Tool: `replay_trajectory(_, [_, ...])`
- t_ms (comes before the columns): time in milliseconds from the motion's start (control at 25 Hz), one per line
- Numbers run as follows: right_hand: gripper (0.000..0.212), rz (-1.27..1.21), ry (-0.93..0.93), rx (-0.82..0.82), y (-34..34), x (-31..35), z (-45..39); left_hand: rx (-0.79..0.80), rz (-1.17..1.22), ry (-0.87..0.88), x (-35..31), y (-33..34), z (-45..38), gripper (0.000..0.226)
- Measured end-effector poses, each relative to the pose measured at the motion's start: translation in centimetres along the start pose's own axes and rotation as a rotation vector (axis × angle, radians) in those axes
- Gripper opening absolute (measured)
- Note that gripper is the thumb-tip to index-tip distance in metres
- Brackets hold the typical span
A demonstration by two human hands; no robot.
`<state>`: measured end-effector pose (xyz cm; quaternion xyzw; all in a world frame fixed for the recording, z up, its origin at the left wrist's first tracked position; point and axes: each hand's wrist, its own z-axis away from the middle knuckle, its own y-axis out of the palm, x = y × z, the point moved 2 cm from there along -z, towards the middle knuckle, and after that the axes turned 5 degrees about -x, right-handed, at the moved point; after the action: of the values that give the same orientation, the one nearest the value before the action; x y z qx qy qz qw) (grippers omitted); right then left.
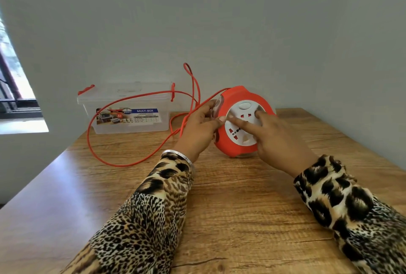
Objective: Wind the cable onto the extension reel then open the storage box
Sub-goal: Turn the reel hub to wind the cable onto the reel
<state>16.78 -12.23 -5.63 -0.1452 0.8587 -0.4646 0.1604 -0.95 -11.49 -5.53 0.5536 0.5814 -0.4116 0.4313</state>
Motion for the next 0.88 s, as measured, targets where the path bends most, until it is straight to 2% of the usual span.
replay_trajectory(200, [0.066, 0.03, -0.003, -0.156, -0.7, 0.0, 0.1, 0.003, -0.049, 0.075, -0.8, 0.8, 0.7, 0.051])
replay_trajectory(360, [0.061, -0.024, 0.129, -0.23, -0.7, 0.4, 0.5, -0.023, -0.075, 0.105, -0.5, 1.0, 0.9, 0.047])
replay_trajectory(520, [0.067, -0.307, 0.397, -0.189, -0.5, -0.7, 0.7, -0.063, -0.11, 0.112, 0.5, 2.0, 1.3, 0.042])
replay_trajectory(680, [0.074, -0.583, 0.527, -0.239, 0.4, -1.1, 0.8, -0.092, -0.169, 0.12, 1.3, 3.0, 1.3, 0.042])
replay_trajectory(880, [0.065, -1.054, 0.742, -0.237, 0.6, -1.0, 0.6, -0.125, -0.225, 0.139, 1.3, 3.6, 1.8, 0.044])
